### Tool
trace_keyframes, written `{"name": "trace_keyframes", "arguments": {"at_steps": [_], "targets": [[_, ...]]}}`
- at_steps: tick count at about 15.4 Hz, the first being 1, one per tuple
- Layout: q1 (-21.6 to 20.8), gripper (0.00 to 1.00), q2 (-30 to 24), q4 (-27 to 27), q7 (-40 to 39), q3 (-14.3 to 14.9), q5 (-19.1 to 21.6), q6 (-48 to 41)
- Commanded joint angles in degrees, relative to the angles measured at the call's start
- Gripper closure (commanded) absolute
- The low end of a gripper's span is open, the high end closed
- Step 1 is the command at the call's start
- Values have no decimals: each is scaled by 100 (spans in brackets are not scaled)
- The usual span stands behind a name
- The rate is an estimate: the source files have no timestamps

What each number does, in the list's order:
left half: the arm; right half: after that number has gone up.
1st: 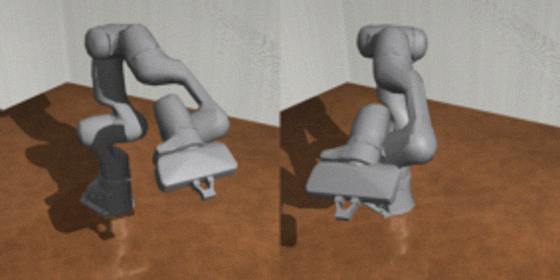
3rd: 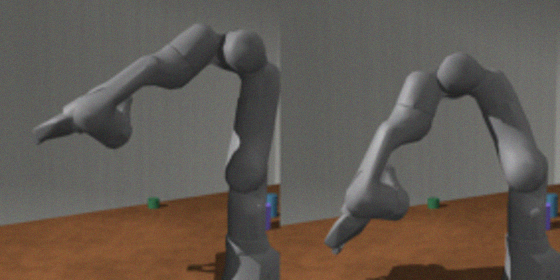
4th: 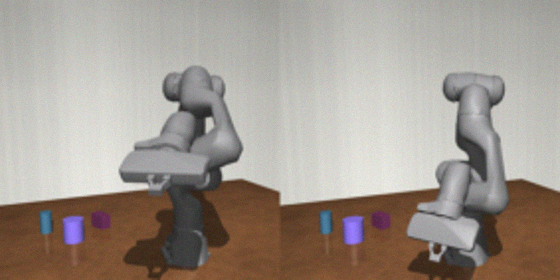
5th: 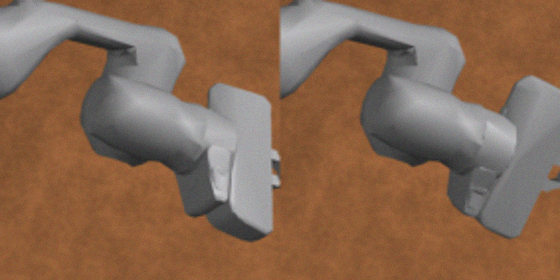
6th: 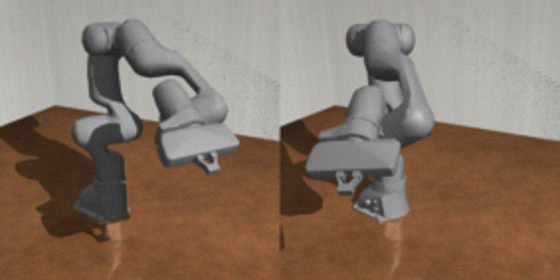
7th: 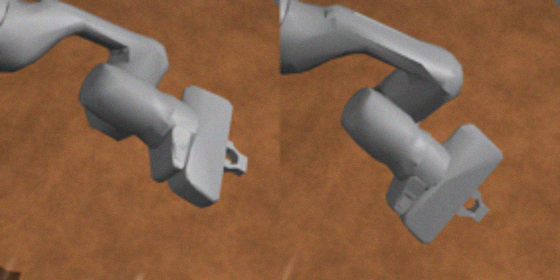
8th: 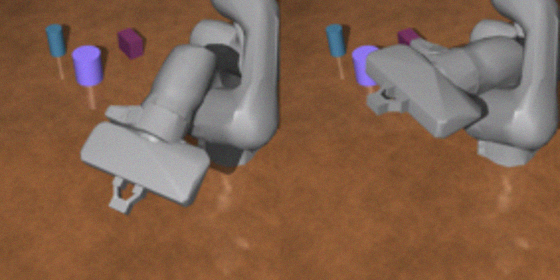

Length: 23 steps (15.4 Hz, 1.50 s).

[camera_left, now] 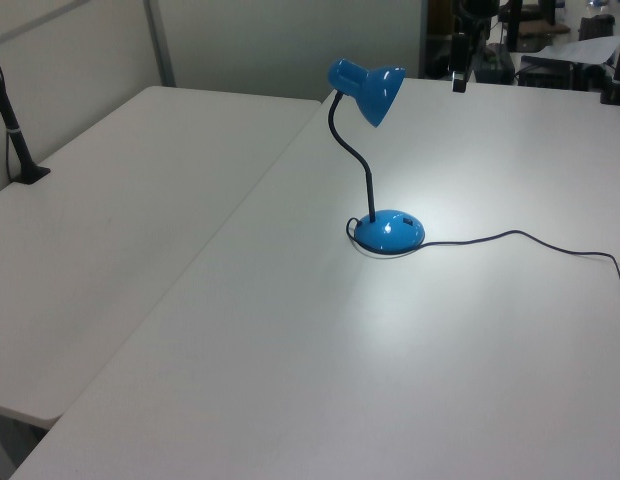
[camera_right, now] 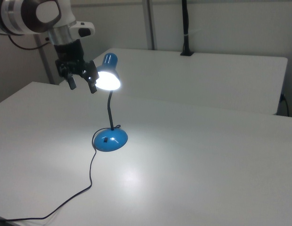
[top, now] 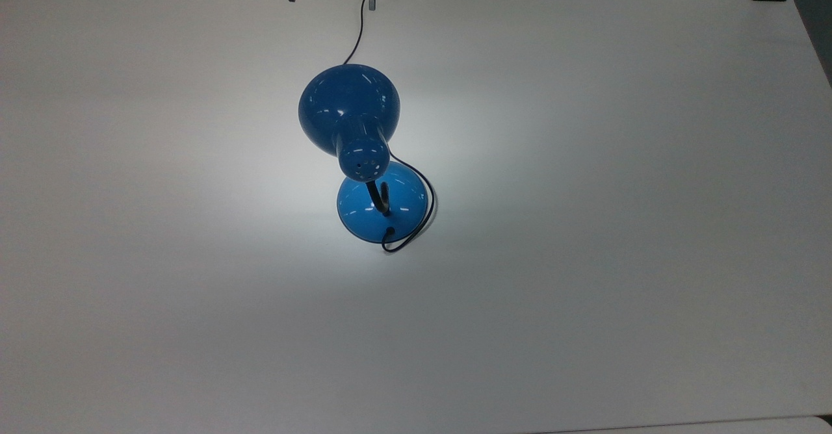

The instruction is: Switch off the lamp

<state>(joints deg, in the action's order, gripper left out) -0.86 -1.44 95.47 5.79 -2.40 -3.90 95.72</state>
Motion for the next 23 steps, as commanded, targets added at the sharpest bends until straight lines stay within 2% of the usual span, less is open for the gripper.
{"name": "trace_keyframes", "arguments": {"at_steps": [1, 10, 11, 14, 17, 18, 23], "targets": [[-46, 0, 65, -142, 1, -6, -94, -229], [-46, 1, 65, -133, 1, -6, -94, -229], [-46, 18, 65, -133, -34, -6, -94, -220], [-54, 56, 73, -125, -192, -6, -94, -220], [-54, 92, 100, -116, -237, -23, -94, -220], [-54, 100, 109, -116, -228, -23, -94, -229], [-46, 100, 135, -133, -237, -23, -94, -203]]}}
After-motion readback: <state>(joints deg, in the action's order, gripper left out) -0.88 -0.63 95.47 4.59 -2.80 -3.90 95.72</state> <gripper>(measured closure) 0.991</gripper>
